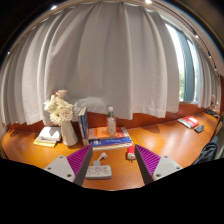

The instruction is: Unplug charger

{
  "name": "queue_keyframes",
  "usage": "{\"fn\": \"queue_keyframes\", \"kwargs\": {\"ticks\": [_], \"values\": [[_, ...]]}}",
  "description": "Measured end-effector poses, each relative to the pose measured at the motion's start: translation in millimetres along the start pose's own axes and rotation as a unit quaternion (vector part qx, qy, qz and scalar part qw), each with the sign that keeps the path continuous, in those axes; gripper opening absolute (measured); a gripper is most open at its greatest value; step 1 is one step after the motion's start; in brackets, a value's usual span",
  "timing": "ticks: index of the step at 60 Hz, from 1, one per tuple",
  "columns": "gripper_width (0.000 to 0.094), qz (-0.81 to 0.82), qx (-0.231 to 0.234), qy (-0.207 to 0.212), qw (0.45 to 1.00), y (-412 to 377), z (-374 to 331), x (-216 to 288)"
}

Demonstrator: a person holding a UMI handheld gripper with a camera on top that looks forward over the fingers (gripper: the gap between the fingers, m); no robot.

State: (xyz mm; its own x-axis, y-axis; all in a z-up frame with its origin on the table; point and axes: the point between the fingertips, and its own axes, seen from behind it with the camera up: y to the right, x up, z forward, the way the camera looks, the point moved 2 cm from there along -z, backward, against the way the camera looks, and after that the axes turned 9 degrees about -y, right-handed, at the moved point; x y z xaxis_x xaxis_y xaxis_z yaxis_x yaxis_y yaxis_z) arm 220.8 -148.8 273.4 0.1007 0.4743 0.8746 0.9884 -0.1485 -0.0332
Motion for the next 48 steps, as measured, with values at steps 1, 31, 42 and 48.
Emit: {"fn": "queue_keyframes", "kwargs": {"ticks": [1, 31, 42, 48], "values": [[0.0841, -0.002, 0.003, 0.000, 1.000, -6.7, -6.5, -2.2], [0.0856, -0.063, 0.104, -0.020, 0.992, -163.6, -110.5, -77.4], [0.0856, -0.064, 0.100, -0.015, 0.993, -164.9, -120.6, -76.9], [0.0858, -0.064, 0.100, -0.010, 0.993, -165.7, -125.2, -75.1]]}}
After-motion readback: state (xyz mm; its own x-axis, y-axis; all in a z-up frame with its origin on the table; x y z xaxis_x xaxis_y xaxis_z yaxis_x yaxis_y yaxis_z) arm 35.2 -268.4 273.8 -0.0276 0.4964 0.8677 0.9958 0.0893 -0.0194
